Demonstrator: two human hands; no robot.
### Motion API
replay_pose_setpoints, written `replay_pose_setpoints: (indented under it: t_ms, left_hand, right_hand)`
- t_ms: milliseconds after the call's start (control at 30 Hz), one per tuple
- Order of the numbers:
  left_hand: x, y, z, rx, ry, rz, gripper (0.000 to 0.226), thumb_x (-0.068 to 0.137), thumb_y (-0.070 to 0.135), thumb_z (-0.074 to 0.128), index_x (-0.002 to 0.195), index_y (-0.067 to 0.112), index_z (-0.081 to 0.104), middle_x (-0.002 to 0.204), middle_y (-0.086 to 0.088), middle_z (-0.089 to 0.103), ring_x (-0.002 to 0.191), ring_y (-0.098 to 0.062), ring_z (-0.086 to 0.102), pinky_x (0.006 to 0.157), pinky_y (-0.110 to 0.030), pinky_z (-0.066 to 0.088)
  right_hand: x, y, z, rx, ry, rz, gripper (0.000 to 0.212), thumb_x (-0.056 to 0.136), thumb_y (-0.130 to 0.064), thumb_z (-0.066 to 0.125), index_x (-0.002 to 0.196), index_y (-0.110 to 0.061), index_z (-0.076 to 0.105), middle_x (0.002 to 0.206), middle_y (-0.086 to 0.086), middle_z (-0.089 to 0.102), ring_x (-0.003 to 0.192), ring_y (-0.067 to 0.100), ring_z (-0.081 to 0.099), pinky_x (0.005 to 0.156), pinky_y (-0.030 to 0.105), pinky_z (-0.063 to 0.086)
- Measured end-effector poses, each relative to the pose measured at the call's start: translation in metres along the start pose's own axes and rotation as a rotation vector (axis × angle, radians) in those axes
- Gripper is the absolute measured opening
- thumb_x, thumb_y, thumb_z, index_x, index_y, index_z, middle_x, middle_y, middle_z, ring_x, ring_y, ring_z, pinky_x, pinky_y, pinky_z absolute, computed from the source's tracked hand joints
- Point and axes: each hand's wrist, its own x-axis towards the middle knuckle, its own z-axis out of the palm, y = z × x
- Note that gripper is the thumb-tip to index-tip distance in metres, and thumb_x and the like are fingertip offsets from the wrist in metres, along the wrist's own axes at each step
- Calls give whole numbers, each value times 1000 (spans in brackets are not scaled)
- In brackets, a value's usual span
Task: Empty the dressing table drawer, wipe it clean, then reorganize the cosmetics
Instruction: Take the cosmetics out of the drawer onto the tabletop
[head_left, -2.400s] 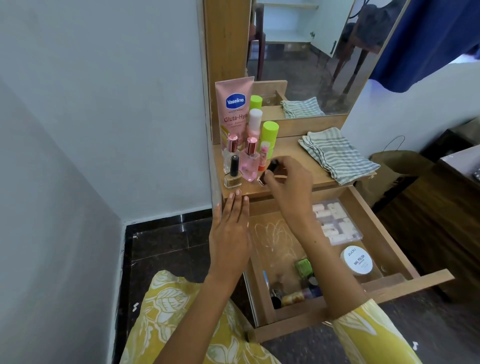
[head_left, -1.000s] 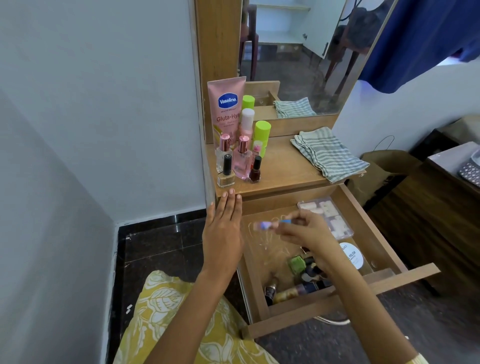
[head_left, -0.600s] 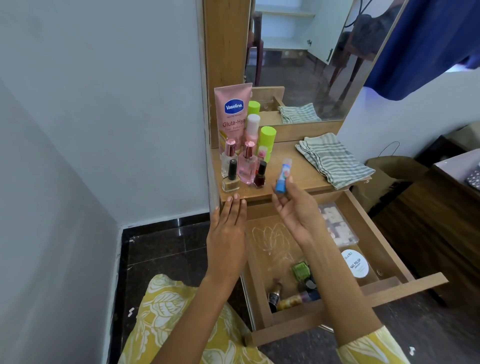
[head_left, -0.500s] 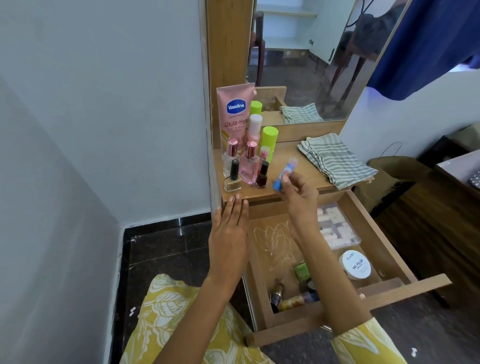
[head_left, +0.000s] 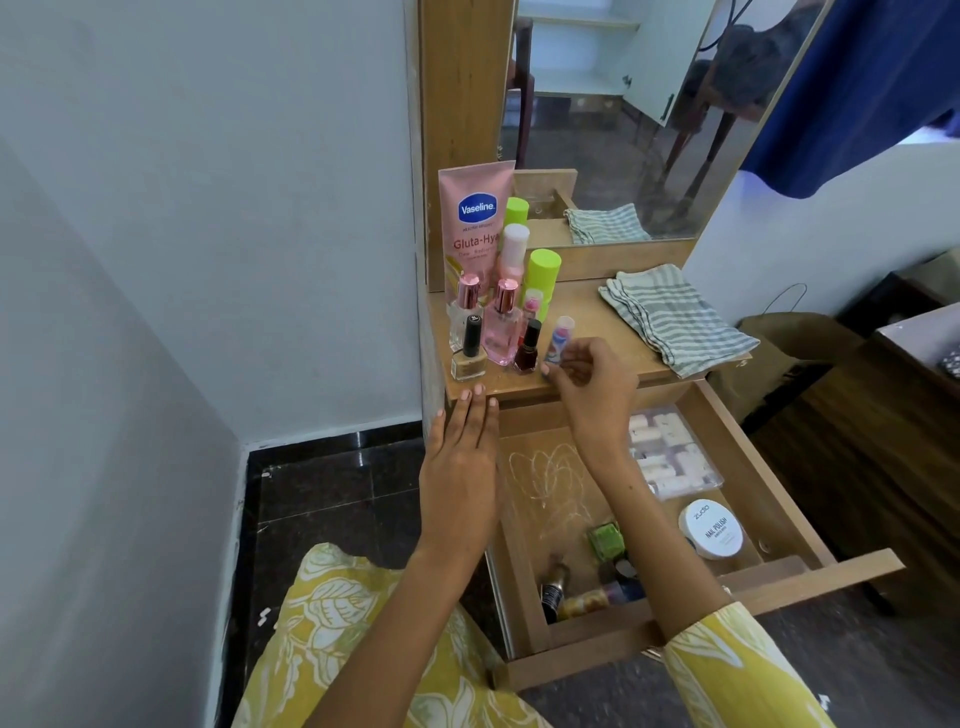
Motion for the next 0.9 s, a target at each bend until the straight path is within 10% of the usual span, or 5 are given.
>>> replay_pose_setpoints:
  t_ms: [300,500,567,667,900]
  left_hand:
    - [0,1,-2,-25,-19,-6,56,79,5,70,131,6,52,140,-12,46,131,-24,41,108,-43,33]
    - [0,-2,1,-21,-101,-18,52,95,13,46,145,11,28,153,-6,19,143,-19,14,116,-36,5]
    - [-1,-3,2,-26,-95,-22,52,96,15,42,145,12,25,154,-5,14,143,-17,10,117,-35,3]
    - [-2,-3,1,-31,-100,-19,52,96,16,41,146,12,24,154,-5,13,144,-17,8,118,-35,3]
    - [1,-6,-6,-85,-115,-15,46,95,18,44,141,12,38,153,-5,22,143,-17,16,118,-37,8]
  right_hand:
    - [-22,-3,-25,-68,-5,-116,31,73,-12,79,100,-11,64,95,-1,66,88,10,63,78,20,52]
    - [-52,6,-60,-582,-1181,-219,23,80,-8,68,96,-24,70,101,-10,69,93,3,62,84,21,51]
    - [-68,15,-60,-727,-1341,-285,34,79,-5,64,105,-27,70,111,-12,68,103,7,60,88,23,49]
    - [-84,22,-61,-711,-1380,-355,48,78,2,57,111,-30,67,112,-11,68,101,8,61,76,10,40]
    - [-80,20,-66,-721,-1327,-366,37,84,-8,61,118,-22,60,118,-2,60,105,17,57,83,30,48]
